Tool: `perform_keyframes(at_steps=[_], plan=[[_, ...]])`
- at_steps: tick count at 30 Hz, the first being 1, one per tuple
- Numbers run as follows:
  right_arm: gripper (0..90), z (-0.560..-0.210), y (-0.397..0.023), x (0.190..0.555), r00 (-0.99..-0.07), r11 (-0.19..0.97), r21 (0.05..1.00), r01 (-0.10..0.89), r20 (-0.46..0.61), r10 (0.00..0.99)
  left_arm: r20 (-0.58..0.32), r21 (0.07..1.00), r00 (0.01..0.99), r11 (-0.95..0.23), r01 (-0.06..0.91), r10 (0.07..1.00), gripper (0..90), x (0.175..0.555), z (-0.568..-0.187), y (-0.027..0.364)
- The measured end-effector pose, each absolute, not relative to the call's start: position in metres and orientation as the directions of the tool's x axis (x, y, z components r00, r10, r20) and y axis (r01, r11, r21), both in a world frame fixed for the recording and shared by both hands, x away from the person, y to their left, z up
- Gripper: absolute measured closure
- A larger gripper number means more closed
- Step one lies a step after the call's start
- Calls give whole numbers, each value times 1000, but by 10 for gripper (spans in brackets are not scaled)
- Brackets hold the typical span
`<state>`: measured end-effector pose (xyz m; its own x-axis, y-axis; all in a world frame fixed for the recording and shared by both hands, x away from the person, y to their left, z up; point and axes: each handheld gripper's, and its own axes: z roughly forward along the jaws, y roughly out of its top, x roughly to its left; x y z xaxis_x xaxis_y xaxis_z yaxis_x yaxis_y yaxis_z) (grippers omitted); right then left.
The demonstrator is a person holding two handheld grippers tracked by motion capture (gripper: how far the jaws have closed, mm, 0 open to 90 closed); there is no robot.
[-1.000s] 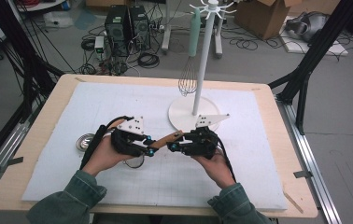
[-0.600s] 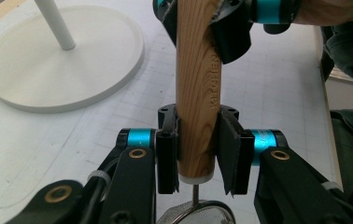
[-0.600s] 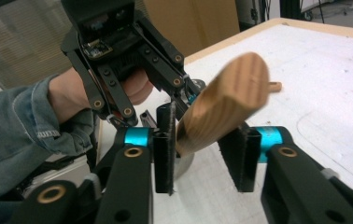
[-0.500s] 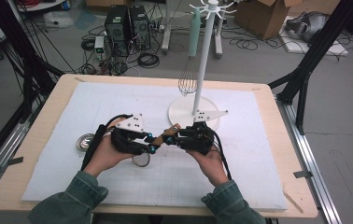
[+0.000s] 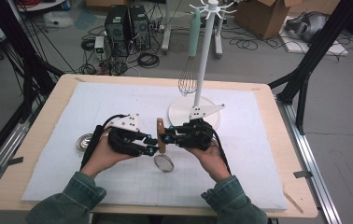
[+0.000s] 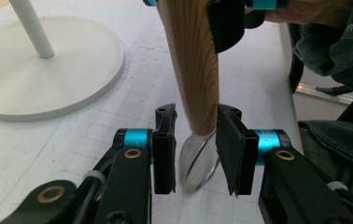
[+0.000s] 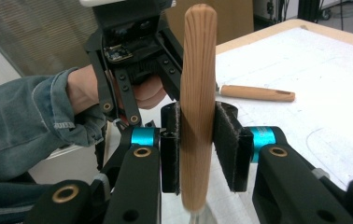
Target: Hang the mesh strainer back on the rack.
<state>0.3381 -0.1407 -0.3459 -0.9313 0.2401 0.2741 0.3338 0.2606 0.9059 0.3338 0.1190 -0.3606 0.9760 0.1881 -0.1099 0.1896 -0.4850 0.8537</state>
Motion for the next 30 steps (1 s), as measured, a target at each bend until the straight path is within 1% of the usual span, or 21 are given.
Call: perform_keyframes(at_steps=[1,3,5,6,12,13,14,15,16,19,22,30], plan=[[724,-346,-140,337,-929,267,901,343,282,241,-115,853,975,-484,194,189,677,334,-362,118],[724,-347,-138,338,-934,279,902,330,268,236,-117,849,978,-493,190,175,668,335,-364,117],[724,-349,-137,336,-935,289,900,326,262,240,-130,858,978,-476,194,164,685,334,-366,114],[724,-350,-137,335,-934,279,903,327,264,239,-127,860,979,-474,189,161,701,334,-366,112],[707,-353,-141,330,-934,262,912,316,250,256,-120,865,980,-469,181,158,712,332,-366,109],[678,-354,-140,329,-935,268,912,309,240,262,-117,864,981,-471,178,155,729,331,-366,108],[655,-356,-139,328,-933,268,913,308,236,271,-103,862,985,-481,158,140,777,331,-366,108],[669,-357,-140,328,-930,271,910,314,237,280,-96,863,984,-480,156,147,833,330,-366,107],[670,-359,-140,329,-930,264,908,326,257,264,-101,863,984,-478,161,148,820,330,-367,107],[676,-360,-142,328,-928,250,913,324,256,270,-114,864,981,-473,176,157,766,332,-368,106],[678,-362,-144,326,-929,235,919,317,251,272,-115,861,983,-478,171,144,757,331,-369,104],[684,-363,-144,323,-924,222,922,316,246,294,-106,855,982,-489,172,159,694,330,-369,105]])
